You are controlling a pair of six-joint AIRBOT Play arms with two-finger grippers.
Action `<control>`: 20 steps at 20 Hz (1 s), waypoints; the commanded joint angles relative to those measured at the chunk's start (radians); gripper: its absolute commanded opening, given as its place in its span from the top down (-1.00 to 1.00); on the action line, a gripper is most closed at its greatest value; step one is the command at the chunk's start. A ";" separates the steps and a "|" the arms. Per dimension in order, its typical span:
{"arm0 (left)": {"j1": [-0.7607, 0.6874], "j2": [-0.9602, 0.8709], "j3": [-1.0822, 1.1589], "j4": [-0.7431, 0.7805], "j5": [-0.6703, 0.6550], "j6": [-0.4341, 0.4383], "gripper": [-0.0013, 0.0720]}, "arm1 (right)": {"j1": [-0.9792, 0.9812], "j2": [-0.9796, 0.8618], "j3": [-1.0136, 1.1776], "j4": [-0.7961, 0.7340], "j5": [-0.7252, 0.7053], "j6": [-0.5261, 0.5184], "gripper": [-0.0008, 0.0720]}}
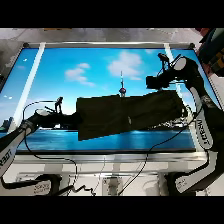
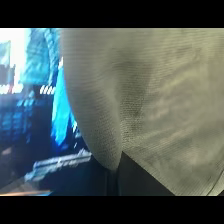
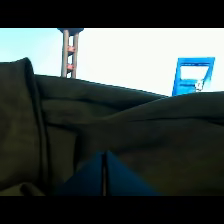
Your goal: Fold the clothes and pants, and hang the long-sleeved shirts on hangers.
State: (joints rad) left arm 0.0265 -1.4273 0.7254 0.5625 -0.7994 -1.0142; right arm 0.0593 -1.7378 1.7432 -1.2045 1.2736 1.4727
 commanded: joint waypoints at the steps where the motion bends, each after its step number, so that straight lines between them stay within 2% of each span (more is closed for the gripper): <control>1: -0.001 0.007 0.049 -0.032 0.016 0.035 0.91 | 0.068 0.000 -0.033 0.005 0.000 -0.072 0.89; 4: 0.063 0.092 0.157 0.084 -0.134 0.009 0.92 | 0.154 -0.007 -0.087 0.006 -0.027 -0.080 0.89; 6: 0.111 0.169 0.233 0.202 -0.245 -0.095 0.91 | 0.222 -0.010 -0.143 0.036 -0.096 -0.077 0.89; 8: 0.151 0.262 0.301 0.285 -0.359 -0.151 0.92 | 0.306 -0.011 -0.210 0.169 -0.254 -0.046 0.89; 10: 0.174 0.348 0.356 0.305 -0.427 -0.152 0.91 | 0.410 -0.019 -0.249 0.299 -0.446 0.018 0.89; 13: 0.192 0.446 0.421 0.301 -0.412 -0.192 0.91 | 0.584 -0.053 -0.245 0.434 -0.658 0.071 0.89; 16: 0.191 0.481 0.441 0.237 -0.405 -0.195 0.91 | 0.740 -0.086 -0.245 0.448 -0.787 0.139 0.89; 18: 0.184 0.476 0.440 0.182 -0.380 -0.195 0.91 | 0.800 -0.097 -0.245 0.424 -0.810 0.140 0.89; 20: 0.158 0.460 0.440 0.111 -0.344 -0.195 0.91 | 0.794 -0.088 -0.245 0.328 -0.772 0.140 0.89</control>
State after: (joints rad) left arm 0.2024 -0.9691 1.1561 0.7689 -1.1801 -1.2022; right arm 0.8013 -1.8214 1.4998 -0.8112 0.5407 1.5894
